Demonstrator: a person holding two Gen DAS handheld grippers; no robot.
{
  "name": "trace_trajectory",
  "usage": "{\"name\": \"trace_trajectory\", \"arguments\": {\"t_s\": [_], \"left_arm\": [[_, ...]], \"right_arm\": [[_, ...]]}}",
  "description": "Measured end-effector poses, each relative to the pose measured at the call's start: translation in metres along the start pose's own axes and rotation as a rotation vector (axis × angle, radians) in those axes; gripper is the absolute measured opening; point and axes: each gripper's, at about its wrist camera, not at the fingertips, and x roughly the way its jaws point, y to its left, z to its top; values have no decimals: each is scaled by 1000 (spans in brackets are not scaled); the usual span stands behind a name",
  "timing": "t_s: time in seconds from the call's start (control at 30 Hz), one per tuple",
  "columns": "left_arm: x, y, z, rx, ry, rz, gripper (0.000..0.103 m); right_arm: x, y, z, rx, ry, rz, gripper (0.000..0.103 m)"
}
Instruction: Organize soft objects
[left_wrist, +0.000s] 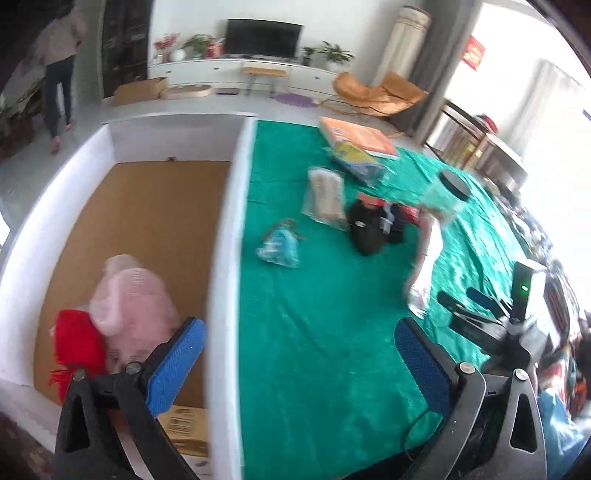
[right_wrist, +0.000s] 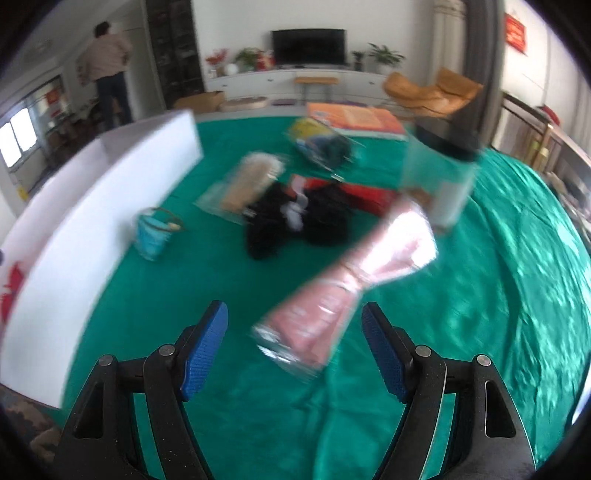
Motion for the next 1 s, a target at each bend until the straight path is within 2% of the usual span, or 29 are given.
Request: {"name": "trace_trajectory", "arguments": {"t_s": [0.13, 0.2, 0.3, 0.37, 0.47, 0.6, 0.77, 1.0], "left_arm": [[35, -69, -17, 120, 89, -96, 102], [60, -89, -27, 144, 142, -124, 102], [95, -101, -43, 142, 201, -106, 102], [113, -100, -47, 141, 211, -60, 102], [130, -96, -50, 156, 197, -2, 102], [146, -90, -52, 188, 160, 32, 102], [154, -96, -54, 281, 110, 77, 103], [155, -95, -54, 276, 43, 73, 103]], "right_arm": [[8, -65, -18, 133, 18, -166, 78], [11, -86, -20, 189, 21, -211, 78], [11, -100, -20, 253, 12, -222, 78], [9, -104, -19, 270, 12, -222, 78], [15, -108, -24, 277, 8, -216, 78], [14, -111, -31, 292, 1, -218, 81], [17, -113, -32, 295, 0, -222, 83], [16, -112, -32, 295, 0, -221, 84]]}}
